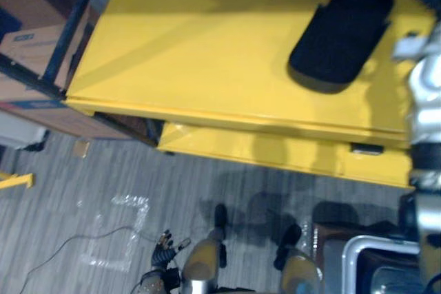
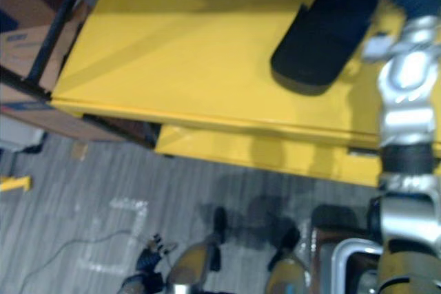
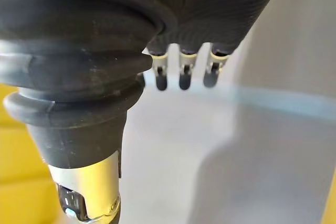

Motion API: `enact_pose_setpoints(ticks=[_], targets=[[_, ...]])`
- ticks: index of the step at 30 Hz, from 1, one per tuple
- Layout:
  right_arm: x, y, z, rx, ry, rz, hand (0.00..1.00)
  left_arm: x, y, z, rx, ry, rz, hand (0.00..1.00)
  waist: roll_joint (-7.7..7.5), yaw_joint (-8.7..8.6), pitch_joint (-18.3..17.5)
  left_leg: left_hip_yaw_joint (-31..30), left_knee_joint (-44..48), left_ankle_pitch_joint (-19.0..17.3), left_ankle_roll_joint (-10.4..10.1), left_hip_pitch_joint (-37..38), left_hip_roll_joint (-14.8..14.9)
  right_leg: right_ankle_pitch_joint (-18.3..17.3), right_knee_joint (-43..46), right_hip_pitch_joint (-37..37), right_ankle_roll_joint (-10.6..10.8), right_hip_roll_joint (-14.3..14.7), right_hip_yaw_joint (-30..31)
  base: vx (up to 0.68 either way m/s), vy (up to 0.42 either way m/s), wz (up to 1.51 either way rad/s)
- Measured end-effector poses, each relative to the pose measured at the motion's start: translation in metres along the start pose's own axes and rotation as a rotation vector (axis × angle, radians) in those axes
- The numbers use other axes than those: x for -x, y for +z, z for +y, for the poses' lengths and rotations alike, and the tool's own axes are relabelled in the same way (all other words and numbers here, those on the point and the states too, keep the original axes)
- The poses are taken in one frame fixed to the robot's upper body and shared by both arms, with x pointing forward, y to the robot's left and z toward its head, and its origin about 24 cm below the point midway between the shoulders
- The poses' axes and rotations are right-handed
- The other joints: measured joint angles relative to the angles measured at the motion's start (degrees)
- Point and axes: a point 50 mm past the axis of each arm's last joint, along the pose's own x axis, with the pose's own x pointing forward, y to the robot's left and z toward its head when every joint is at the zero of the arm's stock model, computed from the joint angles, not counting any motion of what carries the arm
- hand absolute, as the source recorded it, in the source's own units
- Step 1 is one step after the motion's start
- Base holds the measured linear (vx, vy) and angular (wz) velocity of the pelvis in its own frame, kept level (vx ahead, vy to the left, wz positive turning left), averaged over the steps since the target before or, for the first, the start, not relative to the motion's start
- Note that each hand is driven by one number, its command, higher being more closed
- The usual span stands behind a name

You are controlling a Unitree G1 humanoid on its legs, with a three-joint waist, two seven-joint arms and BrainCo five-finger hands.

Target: Walk over and take plastic housings, then place them on the shelf

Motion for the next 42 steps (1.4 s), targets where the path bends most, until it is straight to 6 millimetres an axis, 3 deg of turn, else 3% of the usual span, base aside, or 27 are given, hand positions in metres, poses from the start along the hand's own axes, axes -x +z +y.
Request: enact_pose_setpoints(ticks=[2,7,10,14,18,25,30,34,38,42], targets=[[0.024,-0.009,0.035,-0.137,0.168,0.051,0.00,0.001,-0.005,0.006,-0.026,0.017,0.013,0.00,-1.68,0.06,-2.24,0.83,0.00,-0.68,-0.21,0.88,0.61,0.67,-2.15,1.29,-0.08,1.08,0.60,0.03,-0.041,-0.20],[0.058,-0.008,0.102,-0.392,0.459,0.103,0.00,0.006,-0.014,0.015,-0.034,0.053,0.033,0.00,-3.39,0.00,-5.52,1.72,-0.01,-1.71,0.13,2.29,0.95,2.48,-6.60,4.07,0.00,2.27,0.96,0.01,-0.014,-0.09],[0.070,-0.009,0.130,-0.473,0.550,0.149,0.00,0.007,-0.017,0.018,-0.051,0.078,0.048,0.00,-3.82,0.09,-6.26,2.23,-0.01,-1.86,0.13,2.89,1.00,2.97,-7.50,4.83,-0.04,2.46,1.21,0.01,-0.002,-0.08],[0.100,-0.014,0.179,-0.597,0.679,0.277,0.00,0.010,-0.024,0.021,-0.053,0.101,0.064,0.00,-4.98,0.33,-8.27,2.49,-0.01,-1.98,-0.17,3.23,0.97,3.43,-8.13,5.28,0.08,2.53,1.34,0.01,0.000,-0.03],[0.117,-0.030,0.206,-0.637,0.671,0.425,0.00,0.011,-0.026,0.023,-0.056,0.124,0.065,0.00,-5.63,1.37,-8.84,2.08,-0.01,-1.96,-0.22,4.12,0.86,3.49,-8.32,6.58,0.11,2.50,1.02,0.00,0.001,0.04],[0.121,-0.049,0.238,-0.638,0.493,0.619,0.00,0.011,-0.027,0.023,-0.052,0.145,0.072,0.00,-5.83,3.18,-9.68,-0.04,-0.03,-2.23,-0.60,4.28,0.33,2.78,-8.72,8.48,0.19,2.56,-1.17,-0.03,0.007,0.14],[0.125,-0.067,0.246,-0.561,0.269,0.774,0.00,0.010,-0.026,0.022,-0.046,0.163,0.068,0.00,-6.24,5.24,-10.34,-0.75,-0.04,-2.33,-0.46,4.14,-0.42,2.10,-9.16,9.11,0.69,1.97,-2.61,0.03,0.017,0.16],[0.121,-0.072,0.250,-0.495,0.198,0.814,0.00,0.011,-0.027,0.023,-0.045,0.174,0.073,0.00,-6.22,5.40,-10.33,-2.10,-0.04,-2.18,-0.38,4.21,-1.45,2.06,-9.14,10.23,0.95,1.21,-4.01,0.04,0.022,0.19],[0.107,-0.075,0.254,-0.434,0.139,0.830,0.00,0.009,-0.024,0.020,-0.041,0.167,0.062,0.00,-6.25,6.87,-10.35,-3.07,-0.04,-2.11,-0.20,4.15,-1.60,2.15,-9.18,10.85,1.39,1.10,-5.25,0.07,-0.009,0.16],[0.085,-0.075,0.244,-0.385,0.046,0.799,0.00,0.007,-0.021,0.017,-0.040,0.159,0.052,0.00,-6.22,8.25,-10.36,-3.79,-0.03,-1.97,-0.40,3.91,-1.51,1.83,-8.95,10.88,0.86,1.30,-5.52,0.03,-0.010,0.08]])
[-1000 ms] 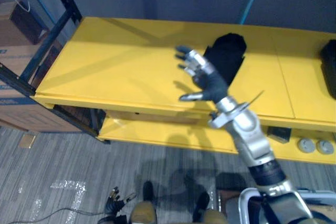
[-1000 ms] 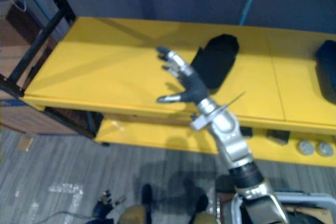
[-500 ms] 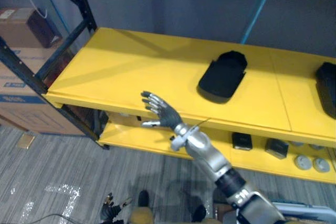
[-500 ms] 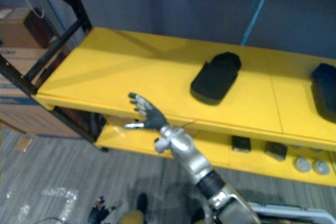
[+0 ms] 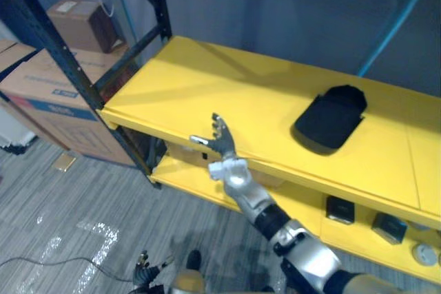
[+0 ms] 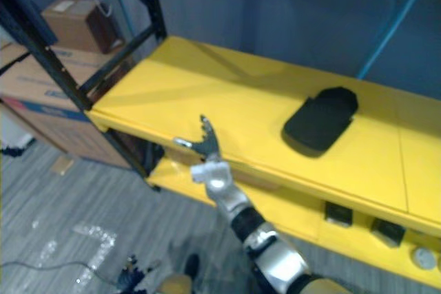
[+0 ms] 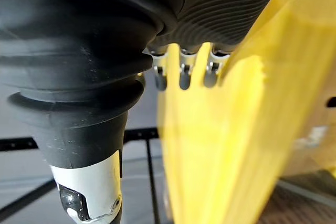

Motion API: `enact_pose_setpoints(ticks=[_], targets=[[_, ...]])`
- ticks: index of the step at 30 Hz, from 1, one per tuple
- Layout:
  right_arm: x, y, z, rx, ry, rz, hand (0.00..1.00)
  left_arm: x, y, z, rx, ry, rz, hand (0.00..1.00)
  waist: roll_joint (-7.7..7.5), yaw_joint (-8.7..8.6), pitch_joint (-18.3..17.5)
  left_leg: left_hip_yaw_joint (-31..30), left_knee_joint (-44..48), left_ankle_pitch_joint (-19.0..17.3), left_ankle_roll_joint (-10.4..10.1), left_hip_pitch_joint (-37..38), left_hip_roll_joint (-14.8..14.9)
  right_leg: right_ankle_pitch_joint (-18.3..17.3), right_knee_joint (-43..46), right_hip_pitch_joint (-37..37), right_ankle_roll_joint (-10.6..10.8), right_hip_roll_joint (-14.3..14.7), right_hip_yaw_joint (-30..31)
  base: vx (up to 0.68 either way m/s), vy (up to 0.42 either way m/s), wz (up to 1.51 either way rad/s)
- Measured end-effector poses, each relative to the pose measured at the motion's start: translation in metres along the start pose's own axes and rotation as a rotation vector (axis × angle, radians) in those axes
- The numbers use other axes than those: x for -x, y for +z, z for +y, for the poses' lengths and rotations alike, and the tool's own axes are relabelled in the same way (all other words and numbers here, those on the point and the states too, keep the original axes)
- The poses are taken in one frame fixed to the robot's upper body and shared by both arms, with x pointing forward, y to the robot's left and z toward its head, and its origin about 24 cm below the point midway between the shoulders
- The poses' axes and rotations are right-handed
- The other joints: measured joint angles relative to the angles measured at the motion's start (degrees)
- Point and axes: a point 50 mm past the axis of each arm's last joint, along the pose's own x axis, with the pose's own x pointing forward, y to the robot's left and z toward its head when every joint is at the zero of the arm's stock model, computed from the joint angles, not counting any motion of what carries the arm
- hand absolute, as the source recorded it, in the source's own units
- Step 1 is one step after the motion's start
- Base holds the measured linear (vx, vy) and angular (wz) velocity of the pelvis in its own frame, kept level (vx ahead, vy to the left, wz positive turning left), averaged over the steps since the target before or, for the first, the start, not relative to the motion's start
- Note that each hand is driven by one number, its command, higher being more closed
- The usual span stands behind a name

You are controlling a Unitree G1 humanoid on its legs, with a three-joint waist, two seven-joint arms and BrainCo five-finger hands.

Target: Walk over and take plastic housings, then place them on the shelf

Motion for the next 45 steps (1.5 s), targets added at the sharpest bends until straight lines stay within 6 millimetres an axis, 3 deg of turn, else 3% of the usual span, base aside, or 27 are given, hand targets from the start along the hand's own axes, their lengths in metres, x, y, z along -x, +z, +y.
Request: enact_pose_setpoints(ticks=[2,7,10,14,16,20,26,33,45], targets=[[-0.007,0.009,-0.006,-0.001,-0.048,-0.022,0.00,0.000,0.000,0.000,-0.001,-0.001,0.001,0.00,0.13,0.00,-0.04,-0.10,0.00,0.08,-0.12,-0.02,0.23,-0.07,0.11,-0.01,-0.11,0.18,-0.01,-0.02,-0.010,0.00],[-0.023,0.059,-0.008,-0.045,-0.112,-0.180,0.00,0.000,-0.001,-0.001,-0.003,-0.004,0.004,0.00,0.48,-0.04,0.03,-0.43,-0.01,0.09,-0.47,-0.58,1.52,-0.58,0.29,-0.13,-0.92,1.44,-0.09,-0.06,-0.035,0.01],[-0.023,0.078,-0.005,-0.077,-0.096,-0.257,0.00,0.000,-0.001,-0.001,0.000,-0.009,0.004,0.00,0.48,-0.01,0.02,-0.86,-0.01,0.14,-0.52,-0.79,2.16,-0.70,0.29,-0.09,-1.09,2.09,-0.54,-0.03,-0.045,0.05],[-0.027,0.091,-0.017,-0.121,-0.160,-0.283,0.00,0.000,-0.001,-0.001,0.003,-0.009,0.004,0.00,0.48,-0.01,0.01,-1.24,-0.01,0.26,-0.45,-0.97,2.41,-0.72,0.29,0.03,-1.08,2.42,-0.99,0.00,-0.018,0.06],[-0.031,0.089,-0.026,-0.120,-0.197,-0.239,0.00,0.000,-0.001,-0.001,0.004,-0.008,0.005,0.00,0.48,-0.01,0.01,-1.24,-0.01,0.27,-0.46,-0.96,2.42,-0.73,0.29,0.03,-1.09,2.43,-1.00,0.00,0.000,0.00],[-0.044,0.053,-0.059,-0.089,-0.335,0.008,0.00,-0.002,0.000,-0.002,0.001,-0.010,0.015,0.00,0.48,0.18,0.01,-1.29,0.00,0.55,-0.89,-1.04,2.49,-0.77,0.29,0.00,-1.16,2.56,-1.02,0.00,0.000,0.00],[-0.046,0.025,-0.093,-0.089,-0.461,0.190,0.00,-0.004,0.001,-0.004,0.003,-0.013,0.028,0.00,0.58,0.90,0.07,-1.35,0.00,0.68,-1.08,-1.21,2.87,-0.88,0.29,-0.11,-1.33,2.94,-1.03,0.00,0.000,0.00],[-0.048,0.031,-0.101,-0.121,-0.483,0.180,0.00,-0.004,0.001,-0.007,0.032,-0.012,0.041,0.00,1.55,0.98,0.64,-1.34,-0.02,0.89,-1.39,-0.83,2.68,-0.92,0.48,-0.25,-1.40,2.69,-1.18,0.00,0.000,0.00],[-0.030,0.009,-0.120,-0.205,-0.545,0.157,0.00,-0.006,0.006,-0.013,0.048,-0.025,0.029,0.00,2.23,-0.40,1.15,0.39,-0.04,0.45,-1.05,-0.11,1.19,-0.53,0.46,-0.24,-0.55,0.88,-0.33,0.01,0.019,-0.05]])
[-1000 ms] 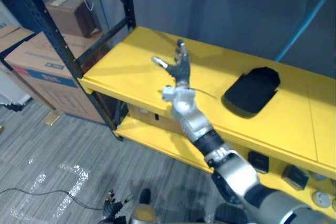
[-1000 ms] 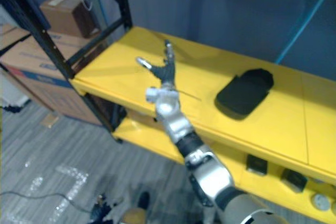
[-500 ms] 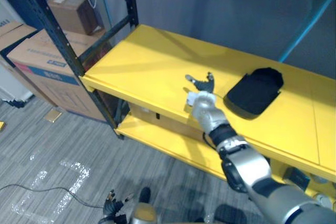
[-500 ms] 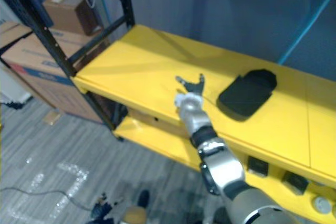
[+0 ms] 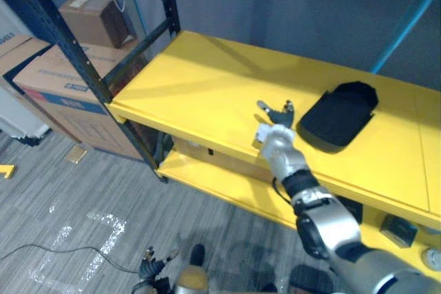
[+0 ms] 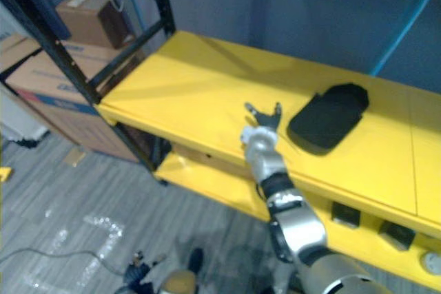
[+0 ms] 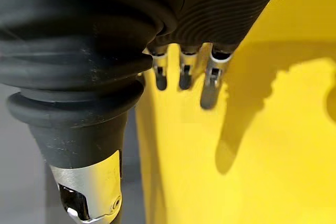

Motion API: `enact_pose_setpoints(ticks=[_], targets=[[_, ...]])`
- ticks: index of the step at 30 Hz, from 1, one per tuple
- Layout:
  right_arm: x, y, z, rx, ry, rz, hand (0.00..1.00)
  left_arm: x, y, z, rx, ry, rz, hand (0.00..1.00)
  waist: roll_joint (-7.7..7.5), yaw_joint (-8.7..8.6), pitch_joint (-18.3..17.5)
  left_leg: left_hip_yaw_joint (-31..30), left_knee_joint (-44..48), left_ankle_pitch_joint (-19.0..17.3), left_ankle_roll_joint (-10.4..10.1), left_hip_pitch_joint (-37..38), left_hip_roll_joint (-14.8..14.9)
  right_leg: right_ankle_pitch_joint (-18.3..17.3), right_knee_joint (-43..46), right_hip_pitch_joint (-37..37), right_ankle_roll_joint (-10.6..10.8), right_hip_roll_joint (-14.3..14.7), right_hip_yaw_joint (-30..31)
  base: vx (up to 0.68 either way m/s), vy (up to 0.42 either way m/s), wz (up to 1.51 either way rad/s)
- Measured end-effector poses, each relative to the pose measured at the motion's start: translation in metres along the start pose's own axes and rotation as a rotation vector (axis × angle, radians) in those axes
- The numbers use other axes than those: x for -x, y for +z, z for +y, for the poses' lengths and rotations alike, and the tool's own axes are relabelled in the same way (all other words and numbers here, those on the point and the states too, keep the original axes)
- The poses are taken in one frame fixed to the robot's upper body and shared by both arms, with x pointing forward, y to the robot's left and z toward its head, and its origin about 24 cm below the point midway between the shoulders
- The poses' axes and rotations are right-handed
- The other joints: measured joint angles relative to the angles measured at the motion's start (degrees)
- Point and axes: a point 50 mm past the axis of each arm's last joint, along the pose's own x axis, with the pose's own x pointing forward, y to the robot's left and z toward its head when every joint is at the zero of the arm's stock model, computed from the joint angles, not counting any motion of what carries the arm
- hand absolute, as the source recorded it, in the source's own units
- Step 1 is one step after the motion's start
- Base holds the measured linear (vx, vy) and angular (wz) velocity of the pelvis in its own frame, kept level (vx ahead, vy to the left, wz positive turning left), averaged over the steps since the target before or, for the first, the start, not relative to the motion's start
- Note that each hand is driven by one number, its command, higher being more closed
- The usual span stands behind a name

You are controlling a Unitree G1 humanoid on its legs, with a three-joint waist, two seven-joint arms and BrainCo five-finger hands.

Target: Walk over and take plastic housings, then place them on the shelf

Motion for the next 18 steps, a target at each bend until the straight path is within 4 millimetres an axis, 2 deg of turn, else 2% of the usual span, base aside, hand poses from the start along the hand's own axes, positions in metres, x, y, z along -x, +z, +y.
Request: enact_pose_setpoints(ticks=[10,18], targets=[[0.019,-0.010,-0.010,-0.085,-0.065,-0.045,0.00,0.000,0.001,0.002,0.012,0.012,-0.017,0.00,-0.67,-1.41,0.54,2.87,-0.02,-1.59,0.49,1.39,-0.60,-0.46,0.14,0.02,1.05,-0.96,2.67,0.03,0.012,-0.12],[0.020,-0.007,-0.018,-0.151,-0.103,-0.083,0.00,0.000,0.005,0.004,0.018,0.015,-0.046,0.00,-1.30,-1.98,0.92,5.39,-0.06,-2.14,0.43,2.43,-0.90,-0.44,0.17,-0.15,1.07,-1.06,4.17,0.04,0.008,-0.10]])
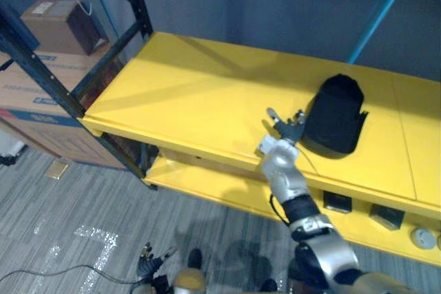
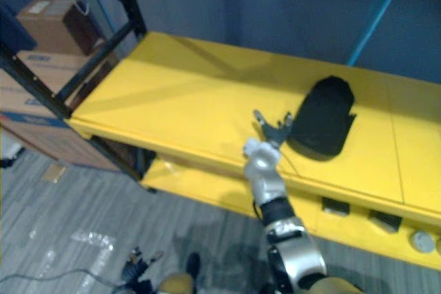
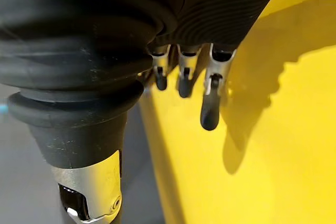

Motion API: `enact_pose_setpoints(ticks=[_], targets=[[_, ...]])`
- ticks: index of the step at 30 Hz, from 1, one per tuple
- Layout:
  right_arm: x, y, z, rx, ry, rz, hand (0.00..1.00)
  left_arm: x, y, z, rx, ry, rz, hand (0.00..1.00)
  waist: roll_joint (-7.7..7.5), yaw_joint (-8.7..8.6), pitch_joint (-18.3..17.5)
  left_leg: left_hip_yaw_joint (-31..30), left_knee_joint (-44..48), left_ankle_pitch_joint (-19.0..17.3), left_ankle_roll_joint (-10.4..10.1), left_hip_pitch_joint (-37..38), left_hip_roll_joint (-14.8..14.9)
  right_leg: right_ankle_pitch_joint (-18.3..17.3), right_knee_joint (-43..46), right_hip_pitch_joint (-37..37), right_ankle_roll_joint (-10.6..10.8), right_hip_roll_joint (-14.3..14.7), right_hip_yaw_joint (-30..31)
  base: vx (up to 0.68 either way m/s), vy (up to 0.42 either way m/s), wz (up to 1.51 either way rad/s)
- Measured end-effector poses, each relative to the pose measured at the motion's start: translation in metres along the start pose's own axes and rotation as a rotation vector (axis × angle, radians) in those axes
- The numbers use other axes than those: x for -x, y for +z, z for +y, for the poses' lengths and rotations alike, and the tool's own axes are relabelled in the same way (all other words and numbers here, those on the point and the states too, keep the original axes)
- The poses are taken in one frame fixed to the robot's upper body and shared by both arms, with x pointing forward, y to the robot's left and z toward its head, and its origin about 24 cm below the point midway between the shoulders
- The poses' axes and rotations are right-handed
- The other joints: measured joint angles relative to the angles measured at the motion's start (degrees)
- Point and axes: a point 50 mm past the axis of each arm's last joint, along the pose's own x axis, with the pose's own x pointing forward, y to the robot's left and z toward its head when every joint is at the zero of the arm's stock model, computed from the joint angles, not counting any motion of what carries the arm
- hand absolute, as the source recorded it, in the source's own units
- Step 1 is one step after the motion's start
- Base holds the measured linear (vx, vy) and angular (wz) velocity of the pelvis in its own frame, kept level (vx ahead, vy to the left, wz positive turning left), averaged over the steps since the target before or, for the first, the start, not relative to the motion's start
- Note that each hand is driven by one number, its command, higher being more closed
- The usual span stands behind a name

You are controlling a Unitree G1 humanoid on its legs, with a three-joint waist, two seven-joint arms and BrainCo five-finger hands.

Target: Walk over and take plastic housings, then place them on the shelf

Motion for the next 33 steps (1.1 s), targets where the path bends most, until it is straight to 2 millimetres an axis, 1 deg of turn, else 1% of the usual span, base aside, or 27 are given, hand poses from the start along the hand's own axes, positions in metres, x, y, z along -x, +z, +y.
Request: enact_pose_setpoints(ticks=[4,6,8,13,22,26,28,29,30,31,32,33], targets=[[0.000,-0.002,-0.002,-0.001,-0.004,0.006,0.00,0.001,-0.002,0.000,0.027,0.009,0.010,0.00,0.02,-0.08,0.04,1.74,-0.01,-0.25,0.07,0.91,0.13,-0.03,0.04,-0.04,-0.04,0.02,1.36,-0.01,0.005,-0.16],[0.000,-0.002,-0.003,-0.002,-0.010,0.007,0.00,0.001,-0.002,0.001,0.026,0.012,0.011,0.00,0.03,-0.70,0.05,1.85,-0.01,-0.40,0.28,0.89,0.11,-0.23,0.05,-0.09,-0.37,-0.02,1.46,-0.01,0.004,-0.05],[-0.001,0.000,-0.003,-0.009,-0.012,0.003,0.00,0.001,-0.002,0.001,0.026,0.013,0.012,0.00,0.04,-0.96,0.05,2.14,-0.01,-0.44,0.34,0.80,0.06,-0.24,0.12,-0.48,-0.38,-0.10,1.87,-0.01,0.011,-0.07],[-0.004,0.005,-0.011,-0.040,-0.040,-0.008,0.00,0.001,-0.002,0.001,0.026,0.012,0.012,0.00,0.08,-0.99,0.13,2.16,-0.01,-0.56,0.42,0.78,0.00,-0.23,0.11,-0.55,-0.33,-0.13,1.94,0.00,0.001,-0.01],[-0.007,0.010,-0.016,-0.057,-0.066,-0.011,0.00,0.001,-0.002,0.000,0.026,0.012,0.013,0.00,0.12,-1.01,0.15,2.08,0.00,-0.58,0.39,0.81,-0.02,-0.11,0.10,-0.48,-0.13,-0.12,1.83,0.00,0.000,0.00],[-0.008,0.009,-0.016,-0.049,0.036,-0.016,0.00,0.001,-0.002,0.001,0.024,0.011,0.013,0.00,0.12,-1.07,0.15,2.02,-0.01,-0.58,0.39,0.84,-0.02,-0.11,0.10,-0.41,-0.12,-0.13,1.74,0.00,0.000,0.00],[-0.008,0.007,-0.015,-0.036,0.128,-0.024,0.00,0.001,-0.002,0.001,0.023,0.010,0.012,0.00,0.12,-1.12,0.15,2.01,-0.01,-0.58,0.39,0.83,-0.02,-0.11,0.10,-0.41,-0.11,-0.14,1.72,0.00,0.000,0.00],[-0.005,0.009,-0.014,-0.018,0.197,-0.060,0.00,0.001,-0.002,0.001,0.023,0.010,0.011,0.00,0.12,-1.13,0.15,1.97,-0.01,-0.58,0.39,0.81,-0.01,-0.10,0.10,-0.40,-0.08,-0.14,1.67,0.00,0.000,0.00],[0.001,0.011,-0.012,-0.010,0.267,-0.097,0.00,0.001,-0.001,0.001,0.023,0.008,0.009,0.00,0.11,-1.19,0.15,1.96,-0.01,-0.58,0.39,0.77,-0.01,-0.10,0.10,-0.41,-0.05,-0.15,1.63,0.00,0.000,0.00],[0.005,0.015,-0.012,-0.010,0.300,-0.125,0.00,0.001,-0.001,0.001,0.018,0.004,0.005,0.00,0.11,-1.20,0.15,1.95,0.00,-0.58,0.39,0.76,-0.02,-0.09,0.10,-0.40,-0.04,-0.16,1.60,0.00,0.000,0.00],[0.017,0.030,-0.009,-0.002,0.401,-0.236,0.00,0.003,0.000,0.000,0.007,-0.005,-0.005,0.00,0.04,-1.45,0.11,1.92,0.00,-0.56,0.40,0.57,0.31,0.00,0.19,-0.58,0.04,-0.10,1.61,0.00,0.000,0.00],[0.019,0.034,-0.009,0.003,0.416,-0.260,0.00,0.003,0.000,0.000,0.002,-0.006,-0.008,0.00,0.04,-1.46,0.10,1.89,0.01,-0.56,0.39,0.54,0.33,0.00,0.21,-0.60,0.04,-0.09,1.60,0.00,0.000,0.00]])
